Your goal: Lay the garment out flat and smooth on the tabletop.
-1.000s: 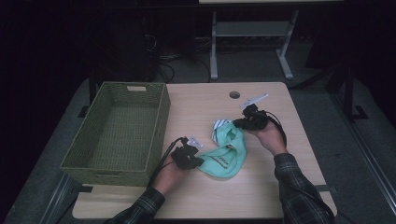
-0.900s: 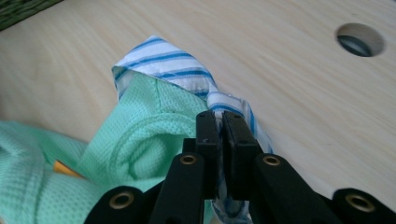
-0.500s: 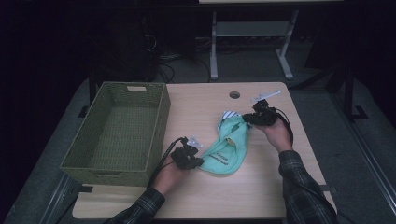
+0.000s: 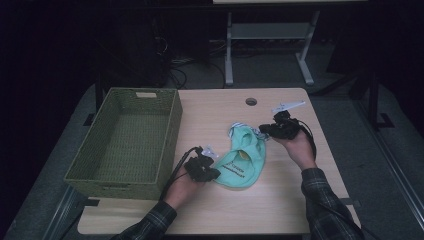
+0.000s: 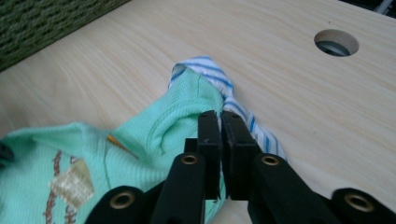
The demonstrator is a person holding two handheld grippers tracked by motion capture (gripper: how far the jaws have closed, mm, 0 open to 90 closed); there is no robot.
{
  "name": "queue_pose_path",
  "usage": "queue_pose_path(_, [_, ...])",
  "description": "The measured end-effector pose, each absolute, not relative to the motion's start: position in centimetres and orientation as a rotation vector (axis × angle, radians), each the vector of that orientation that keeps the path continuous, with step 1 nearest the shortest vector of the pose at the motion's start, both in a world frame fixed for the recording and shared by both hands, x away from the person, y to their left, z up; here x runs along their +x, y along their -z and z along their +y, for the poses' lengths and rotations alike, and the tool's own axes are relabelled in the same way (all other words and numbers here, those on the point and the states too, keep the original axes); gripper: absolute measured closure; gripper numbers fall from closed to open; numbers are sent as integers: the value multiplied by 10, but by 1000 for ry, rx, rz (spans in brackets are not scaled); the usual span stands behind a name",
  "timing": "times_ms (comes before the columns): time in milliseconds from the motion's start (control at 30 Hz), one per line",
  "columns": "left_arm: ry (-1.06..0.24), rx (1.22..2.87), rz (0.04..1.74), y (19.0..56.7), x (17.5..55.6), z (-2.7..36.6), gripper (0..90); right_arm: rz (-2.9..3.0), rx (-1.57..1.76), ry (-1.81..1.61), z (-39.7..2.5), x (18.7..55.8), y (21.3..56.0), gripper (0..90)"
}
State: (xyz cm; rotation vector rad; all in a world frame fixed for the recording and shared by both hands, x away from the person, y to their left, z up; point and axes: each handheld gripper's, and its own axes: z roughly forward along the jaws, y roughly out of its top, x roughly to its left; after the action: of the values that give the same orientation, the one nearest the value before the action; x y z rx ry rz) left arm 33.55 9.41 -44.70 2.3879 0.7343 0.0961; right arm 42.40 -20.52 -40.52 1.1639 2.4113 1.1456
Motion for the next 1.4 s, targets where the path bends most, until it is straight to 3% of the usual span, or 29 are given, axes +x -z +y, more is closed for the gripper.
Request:
queue_pose_path(300, [-179, 2326, 769, 432, 355, 94, 686, 2441, 1114, -1173, -210, 395, 412, 897])
queue_pose_path(567, [-178, 2329, 804, 446, 377, 76, 649, 2472, 1094, -1204, -210, 368, 422, 898])
queue_pose_path(667, [-175, 2345, 799, 450, 380, 73, 687, 2484, 1081, -1204, -208, 361, 427, 898])
queue_pose_path(767, [-168, 2356, 785, 453, 384, 71, 827, 2534, 1087, -1193, -201, 350, 438, 898])
queue_pose_path(833, [-179, 2354, 776, 452, 384, 71, 864, 2563, 1085, -1183, -197, 346, 444, 897])
queue_pose_path(1267, [-379, 2337, 829, 434, 380, 91, 867, 2651, 1073, -1071, -186, 341, 464, 899])
queue_pose_path(1400, [-350, 2386, 829, 442, 371, 96, 865, 2644, 1072, -1055, -189, 340, 464, 899])
